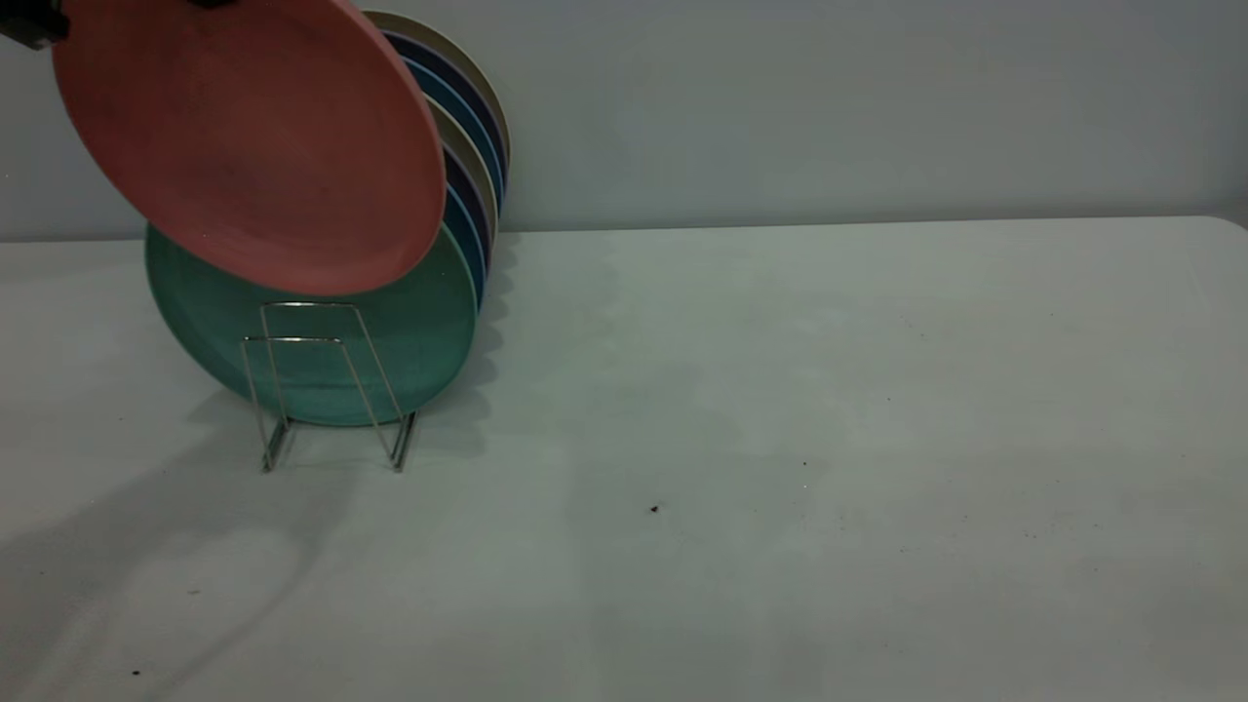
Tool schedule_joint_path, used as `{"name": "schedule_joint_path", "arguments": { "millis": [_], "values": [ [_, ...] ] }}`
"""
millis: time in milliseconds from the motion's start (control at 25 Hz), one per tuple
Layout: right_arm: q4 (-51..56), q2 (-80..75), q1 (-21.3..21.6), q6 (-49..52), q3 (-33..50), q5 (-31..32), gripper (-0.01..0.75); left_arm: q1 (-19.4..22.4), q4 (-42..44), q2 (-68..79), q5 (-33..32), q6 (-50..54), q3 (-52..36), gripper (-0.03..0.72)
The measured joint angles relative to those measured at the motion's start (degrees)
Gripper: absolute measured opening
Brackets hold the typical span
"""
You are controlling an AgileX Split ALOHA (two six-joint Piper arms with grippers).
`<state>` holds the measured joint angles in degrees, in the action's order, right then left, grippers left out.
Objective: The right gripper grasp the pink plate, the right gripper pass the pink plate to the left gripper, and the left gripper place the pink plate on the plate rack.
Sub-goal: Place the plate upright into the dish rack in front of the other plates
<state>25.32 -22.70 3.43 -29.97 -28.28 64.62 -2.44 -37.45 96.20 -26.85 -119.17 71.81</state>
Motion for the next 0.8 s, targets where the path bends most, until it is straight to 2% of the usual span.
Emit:
{"name": "schedule_joint_path", "arguments": {
  "millis": [440, 800],
  "values": [
    [-6.21, 8.77, 0.0, 6.44, 0.76, 1.22, 0.32, 0.0, 7.4, 0.06, -0.68, 5.45, 0.0, 0.069],
    [-6.85, 9.03, 0.0, 7.59, 0.77, 1.22, 0.32, 0.0, 7.66, 1.06, -0.68, 6.24, 0.0, 0.069]
  ]
}}
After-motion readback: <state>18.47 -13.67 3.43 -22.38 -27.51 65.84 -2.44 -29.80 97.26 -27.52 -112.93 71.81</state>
